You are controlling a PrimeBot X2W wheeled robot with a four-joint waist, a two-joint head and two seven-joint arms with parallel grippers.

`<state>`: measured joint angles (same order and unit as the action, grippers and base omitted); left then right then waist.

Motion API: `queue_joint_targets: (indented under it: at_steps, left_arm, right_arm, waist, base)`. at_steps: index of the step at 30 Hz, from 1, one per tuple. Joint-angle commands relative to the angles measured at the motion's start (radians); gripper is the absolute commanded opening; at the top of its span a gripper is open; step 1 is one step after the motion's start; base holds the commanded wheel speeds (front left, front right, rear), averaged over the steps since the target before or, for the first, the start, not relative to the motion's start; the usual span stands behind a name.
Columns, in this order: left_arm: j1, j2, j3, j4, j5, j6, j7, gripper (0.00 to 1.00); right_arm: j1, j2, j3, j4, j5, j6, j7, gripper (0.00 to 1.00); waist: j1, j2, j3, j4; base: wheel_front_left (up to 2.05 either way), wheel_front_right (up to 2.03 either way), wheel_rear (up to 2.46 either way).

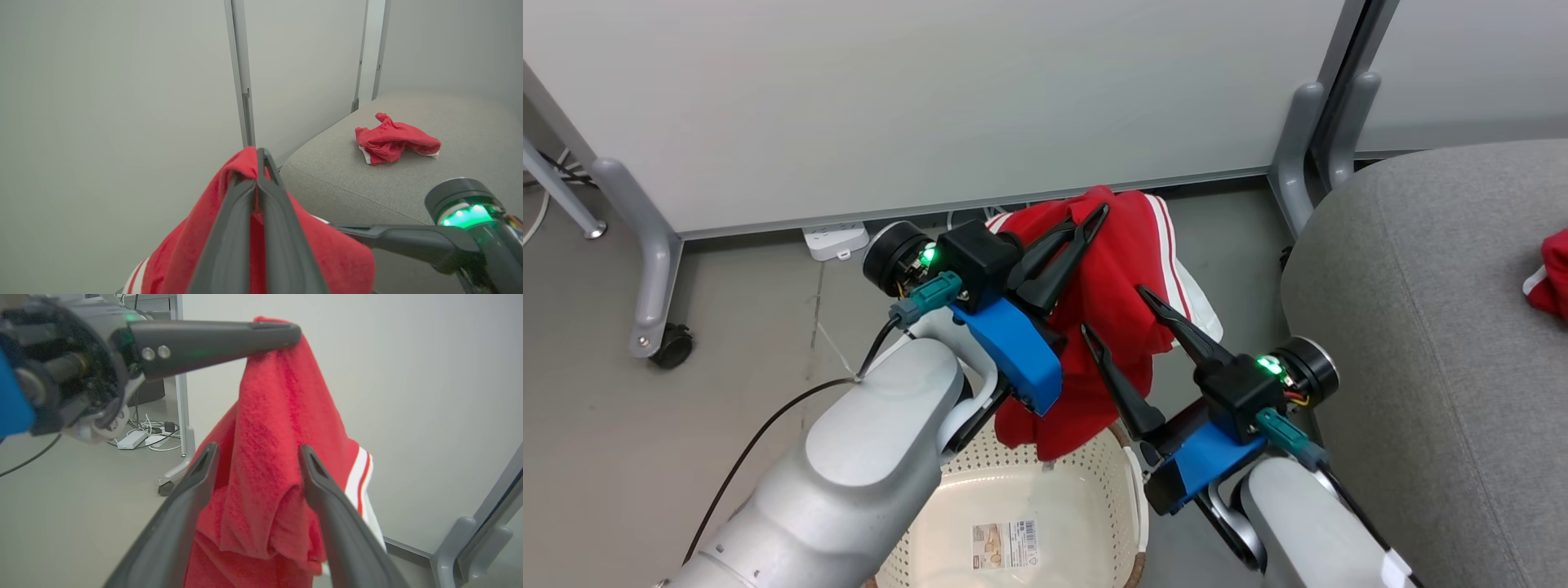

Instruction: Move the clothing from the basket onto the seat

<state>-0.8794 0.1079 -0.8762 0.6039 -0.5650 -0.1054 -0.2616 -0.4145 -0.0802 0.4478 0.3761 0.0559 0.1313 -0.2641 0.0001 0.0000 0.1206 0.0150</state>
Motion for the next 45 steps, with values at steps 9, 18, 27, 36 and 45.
queue_joint_targets:
  at_steps: [9, 18, 27, 36, 45]
  left_arm:
    - [-0.030, -0.013, -0.003, -0.017, 0.012, -0.002, -0.005, 0.00]
    - [-0.030, -0.017, 0.005, -0.014, 0.017, -0.005, -0.005, 0.00]
    - [-0.024, -0.020, 0.017, -0.012, 0.023, -0.007, -0.005, 0.00]
    - [-0.028, -0.021, 0.021, -0.010, 0.030, -0.010, -0.005, 0.00]
    - [-0.018, -0.021, 0.018, 0.005, 0.037, -0.011, -0.005, 1.00]
  right_arm:
    - [-0.166, 0.029, 0.010, 0.237, -0.042, -0.001, -0.001, 0.37]
    - [-0.210, 0.031, 0.043, 0.282, 0.006, -0.001, -0.001, 0.00]
    - [-0.220, 0.031, 0.053, 0.286, 0.026, -0.001, -0.001, 0.00]
    - [-0.228, 0.031, 0.054, 0.289, 0.035, -0.001, -0.001, 0.00]
    - [-0.224, 0.031, 0.026, 0.272, 0.048, -0.001, -0.001, 0.00]
  waist:
    - [-0.0001, 0.0000, 0.037, 0.032]
    - [-0.0001, 0.0000, 0.049, 0.038]
    - [-0.0001, 0.0000, 0.052, 0.031]
    - [-0.0001, 0.0000, 0.059, 0.032]
    - [-0.0001, 0.0000, 0.063, 0.029]
  base:
    - [0.00, 0.00, 0.00]
    - [0.00, 0.00, 0.00]
    - [0.00, 0.00, 0.00]
    - [0.00, 0.00, 0.00]
    - [0.00, 0.00, 0.00]
